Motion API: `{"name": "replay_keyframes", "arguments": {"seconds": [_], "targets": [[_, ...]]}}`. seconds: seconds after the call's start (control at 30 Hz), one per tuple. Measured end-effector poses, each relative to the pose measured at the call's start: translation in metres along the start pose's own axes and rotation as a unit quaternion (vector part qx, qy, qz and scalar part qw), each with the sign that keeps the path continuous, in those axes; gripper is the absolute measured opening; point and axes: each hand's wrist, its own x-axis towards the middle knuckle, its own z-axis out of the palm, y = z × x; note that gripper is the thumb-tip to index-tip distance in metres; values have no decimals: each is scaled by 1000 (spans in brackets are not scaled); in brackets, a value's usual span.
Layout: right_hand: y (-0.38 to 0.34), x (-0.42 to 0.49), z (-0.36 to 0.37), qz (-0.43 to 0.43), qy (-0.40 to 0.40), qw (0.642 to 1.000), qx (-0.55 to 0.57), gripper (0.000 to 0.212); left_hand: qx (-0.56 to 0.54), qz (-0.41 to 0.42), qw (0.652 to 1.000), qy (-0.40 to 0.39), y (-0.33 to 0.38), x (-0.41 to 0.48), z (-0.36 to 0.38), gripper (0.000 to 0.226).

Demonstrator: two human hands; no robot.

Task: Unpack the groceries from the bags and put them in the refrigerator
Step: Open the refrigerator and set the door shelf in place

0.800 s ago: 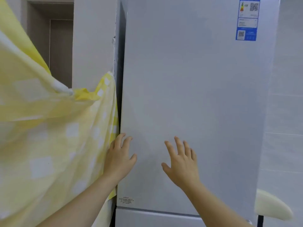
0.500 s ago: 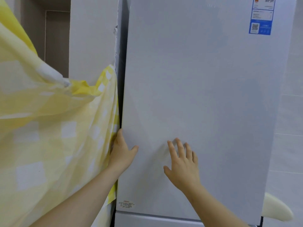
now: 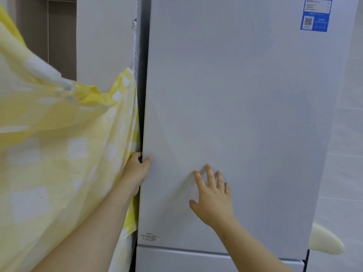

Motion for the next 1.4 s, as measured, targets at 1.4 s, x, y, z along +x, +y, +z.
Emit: {"name": "replay_keyframes", "arguments": {"seconds": [1.4], "targets": [[97, -355, -160, 49, 193, 906, 374, 91, -18, 296, 954, -31, 97, -441, 42, 7]]}}
